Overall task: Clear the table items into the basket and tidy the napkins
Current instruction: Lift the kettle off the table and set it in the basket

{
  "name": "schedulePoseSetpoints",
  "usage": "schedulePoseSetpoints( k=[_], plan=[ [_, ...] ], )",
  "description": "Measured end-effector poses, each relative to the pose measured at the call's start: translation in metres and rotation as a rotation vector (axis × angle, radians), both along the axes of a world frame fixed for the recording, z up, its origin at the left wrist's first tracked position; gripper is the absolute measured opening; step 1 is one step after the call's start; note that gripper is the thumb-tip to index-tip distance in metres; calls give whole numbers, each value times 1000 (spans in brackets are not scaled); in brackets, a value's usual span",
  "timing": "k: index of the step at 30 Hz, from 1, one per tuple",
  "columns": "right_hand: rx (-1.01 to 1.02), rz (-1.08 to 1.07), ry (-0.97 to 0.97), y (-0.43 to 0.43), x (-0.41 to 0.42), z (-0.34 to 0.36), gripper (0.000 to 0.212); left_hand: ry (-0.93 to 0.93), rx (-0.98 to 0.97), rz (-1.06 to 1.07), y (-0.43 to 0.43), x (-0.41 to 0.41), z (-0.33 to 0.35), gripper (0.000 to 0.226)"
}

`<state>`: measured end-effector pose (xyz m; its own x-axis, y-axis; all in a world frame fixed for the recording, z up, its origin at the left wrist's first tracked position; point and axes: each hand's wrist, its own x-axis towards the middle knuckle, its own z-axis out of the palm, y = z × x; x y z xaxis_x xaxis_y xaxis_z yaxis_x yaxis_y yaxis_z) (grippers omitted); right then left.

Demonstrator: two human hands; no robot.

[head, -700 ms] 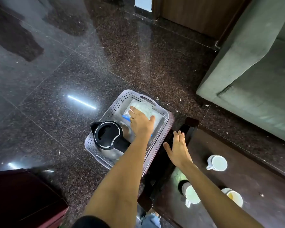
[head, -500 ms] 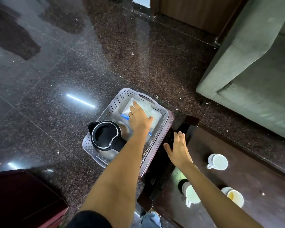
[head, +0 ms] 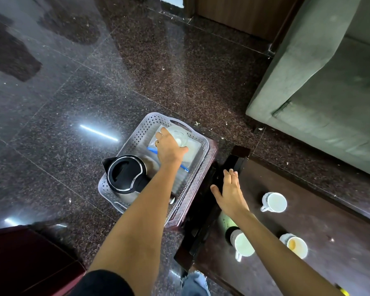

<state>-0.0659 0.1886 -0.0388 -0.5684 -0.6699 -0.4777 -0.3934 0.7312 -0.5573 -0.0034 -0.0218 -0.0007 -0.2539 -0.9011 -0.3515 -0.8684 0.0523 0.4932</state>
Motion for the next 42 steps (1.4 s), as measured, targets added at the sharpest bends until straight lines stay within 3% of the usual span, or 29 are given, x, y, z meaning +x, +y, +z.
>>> schedulePoseSetpoints(
  k=[15, 23, 29, 42],
  plan=[
    [-83, -84, 38, 69, -19, 42, 69, 156, -117, -137, 100, -22, 55, 92],
    [-95, -242, 65, 169, -33, 51, 60, 132, -138, -382, 222, -47, 59, 90],
    [-9, -368, 82, 268, -43, 46, 59, 138, -46, -547, 323, -64, 55, 88],
    [128, -547, 28, 415, -36, 14, 53, 20, 71, -764, 472, -67, 21, 86]
  ],
)
